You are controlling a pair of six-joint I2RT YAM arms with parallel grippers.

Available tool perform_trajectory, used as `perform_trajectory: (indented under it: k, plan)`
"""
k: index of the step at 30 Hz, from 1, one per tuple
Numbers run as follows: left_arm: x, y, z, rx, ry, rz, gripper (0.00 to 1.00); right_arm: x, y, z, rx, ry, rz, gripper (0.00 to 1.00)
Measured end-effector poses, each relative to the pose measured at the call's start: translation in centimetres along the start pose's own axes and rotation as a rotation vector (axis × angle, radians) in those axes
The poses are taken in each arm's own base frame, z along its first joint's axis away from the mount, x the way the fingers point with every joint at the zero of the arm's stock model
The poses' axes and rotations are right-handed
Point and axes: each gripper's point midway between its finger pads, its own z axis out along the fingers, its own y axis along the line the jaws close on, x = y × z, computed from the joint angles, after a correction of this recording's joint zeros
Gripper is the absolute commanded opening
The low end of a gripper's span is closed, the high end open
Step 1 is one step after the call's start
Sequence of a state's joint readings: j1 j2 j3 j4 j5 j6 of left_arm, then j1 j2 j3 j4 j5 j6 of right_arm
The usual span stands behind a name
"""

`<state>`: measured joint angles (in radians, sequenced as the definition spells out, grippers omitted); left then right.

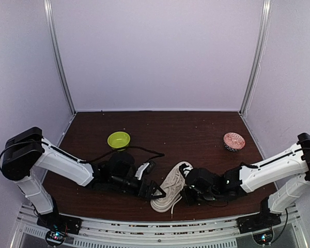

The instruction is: Tie the shoes

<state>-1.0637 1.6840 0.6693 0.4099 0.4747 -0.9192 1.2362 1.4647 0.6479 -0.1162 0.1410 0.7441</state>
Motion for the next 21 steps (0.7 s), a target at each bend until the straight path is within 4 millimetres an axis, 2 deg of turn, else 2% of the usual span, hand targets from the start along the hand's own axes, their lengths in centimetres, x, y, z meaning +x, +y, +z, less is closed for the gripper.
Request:
perform_trajectory:
  k: [3, 5, 8, 11, 14, 17, 21]
  plan:
    - [0.1, -0.4, -0.3, -0.013, 0.003, 0.015, 0.92, -1.3, -1.0, -0.8, 0.018, -0.034, 0.020, 0.00]
    - [-0.5, -0.7, -1.1, -0.064, -0.013, 0.045, 0.93, -2.6, -1.8, -1.8, 0.033, -0.072, 0.034, 0.00]
    - [-2.8, -2.0, -2.7, -0.115, -0.074, 0.104, 0.93, -4.5, -3.2, -3.6, 0.051, -0.121, 0.044, 0.00]
    - [-6.0, -3.8, -4.5, -0.143, -0.156, 0.173, 0.93, -6.3, -5.4, -5.3, 0.091, -0.163, 0.047, 0.00]
    - [-8.4, -4.1, -5.5, -0.171, -0.212, 0.209, 0.93, -8.3, -7.3, -6.3, 0.135, -0.190, 0.040, 0.00]
    - [-9.6, -3.2, -5.2, -0.208, -0.216, 0.223, 0.91, -10.7, -8.5, -6.8, 0.163, -0.210, 0.022, 0.00]
    - [-11.2, -2.5, -3.2, -0.241, -0.188, 0.245, 0.87, -14.5, -8.5, -6.4, 0.171, -0.236, -0.039, 0.00]
